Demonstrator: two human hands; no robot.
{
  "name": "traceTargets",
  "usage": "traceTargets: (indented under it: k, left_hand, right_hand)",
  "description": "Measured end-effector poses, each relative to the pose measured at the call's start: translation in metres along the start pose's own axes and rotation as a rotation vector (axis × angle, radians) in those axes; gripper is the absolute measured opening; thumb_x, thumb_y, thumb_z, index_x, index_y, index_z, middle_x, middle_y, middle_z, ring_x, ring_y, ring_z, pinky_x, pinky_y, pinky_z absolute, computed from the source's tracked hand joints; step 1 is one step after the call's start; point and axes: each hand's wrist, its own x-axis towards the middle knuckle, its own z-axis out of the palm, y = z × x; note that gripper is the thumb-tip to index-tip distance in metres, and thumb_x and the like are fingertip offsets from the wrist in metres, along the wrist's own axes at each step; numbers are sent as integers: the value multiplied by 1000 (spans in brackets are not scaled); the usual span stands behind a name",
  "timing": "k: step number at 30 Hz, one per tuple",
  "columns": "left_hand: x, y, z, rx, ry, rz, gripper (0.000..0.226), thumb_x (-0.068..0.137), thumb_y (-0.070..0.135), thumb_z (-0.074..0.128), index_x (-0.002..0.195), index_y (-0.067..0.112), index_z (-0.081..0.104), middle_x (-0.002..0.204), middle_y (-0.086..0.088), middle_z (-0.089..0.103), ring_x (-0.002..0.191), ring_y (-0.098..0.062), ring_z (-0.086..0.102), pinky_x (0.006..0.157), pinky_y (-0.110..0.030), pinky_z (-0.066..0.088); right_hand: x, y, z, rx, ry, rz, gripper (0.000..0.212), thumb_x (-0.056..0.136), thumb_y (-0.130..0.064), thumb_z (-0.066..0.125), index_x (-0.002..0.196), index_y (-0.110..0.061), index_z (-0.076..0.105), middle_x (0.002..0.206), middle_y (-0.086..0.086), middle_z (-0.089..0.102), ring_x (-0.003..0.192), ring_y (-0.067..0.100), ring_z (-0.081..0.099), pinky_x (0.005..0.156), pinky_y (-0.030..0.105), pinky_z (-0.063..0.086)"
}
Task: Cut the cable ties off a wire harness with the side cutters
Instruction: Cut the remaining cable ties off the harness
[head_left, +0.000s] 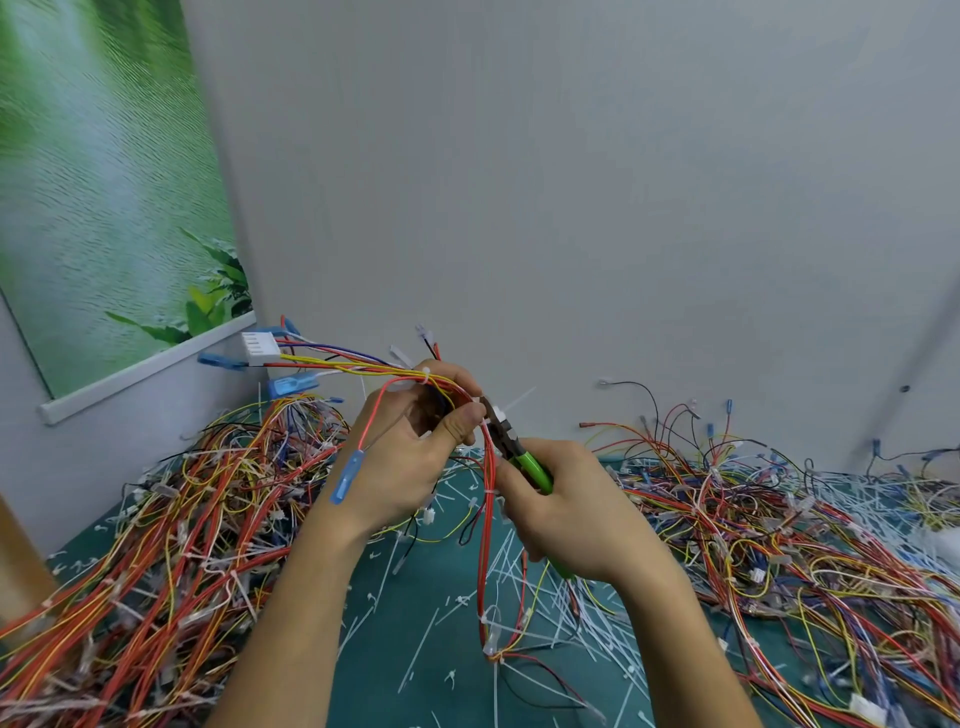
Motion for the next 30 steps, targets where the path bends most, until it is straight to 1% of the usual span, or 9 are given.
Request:
traceTargets:
  k: [2,5,8,12,16,19,23,26,30]
  left_hand:
    - [0,2,0,-21,-2,-8,11,91,21,69,101,17,65,78,2,71,72,-13,70,70,-16,54]
    - [0,5,-3,-86,6,-24,18,86,27,69,99,16,66,78,-3,70,70,-13,69,70,-17,54]
    - [0,6,-4,-70,-28,-19,18,86,26,68,100,14,67,77,-4,70,70,-15,69,69,-18,54]
    - [1,4,-2,-61,-27,-1,14,88,23,68,100,16,67,78,-7,71,70,-16,70,70,-20,55]
    - [0,1,-2,-73,-4,-1,12,89,25,69,101,21,66,78,-7,70,74,-21,71,74,-32,60]
    - [-1,2,-1,-66,-4,11,11,91,26,68,101,22,65,78,-5,70,74,-18,71,73,-25,58]
    - [-1,3,2,-85,-8,9,10,90,26,68,99,23,65,76,-5,70,72,-17,70,71,-22,57]
    - [1,0,3,-129,10,-53,10,91,25,68,100,21,67,74,-5,70,69,-18,69,69,-25,57]
    - [2,-6,2,-208,32,-208,9,95,13,68,103,18,70,73,-7,71,63,-21,63,62,-28,55]
  right_hand:
    - [0,2,-2,17,-25,2,42,103,-43,54,83,-6,56,71,22,63,54,27,66,61,50,58]
    - [0,4,-5,35,-82,14,39,103,-45,54,84,-11,59,73,12,69,59,16,72,68,51,61]
    - [-1,5,-7,37,-95,1,39,103,-45,55,83,-12,59,72,14,68,58,20,71,68,54,60]
    - [0,5,-6,-17,-57,-40,41,102,-45,55,81,-10,55,75,24,60,59,36,59,62,55,56]
    - [2,6,-4,-4,-19,-62,39,98,-47,53,81,-12,54,78,24,57,57,20,47,57,50,51]
    - [2,7,-3,22,26,-66,43,94,-54,53,81,-13,53,72,20,54,54,16,43,51,43,42]
    - [5,10,-3,129,141,-37,40,98,-48,60,79,-14,51,61,14,51,51,19,49,47,45,47]
    - [9,13,-5,362,281,31,40,100,-39,63,69,-18,49,58,5,49,49,20,53,50,40,49]
    - [6,10,-15,525,211,49,36,97,-43,69,76,-16,58,62,4,54,55,19,56,55,33,55]
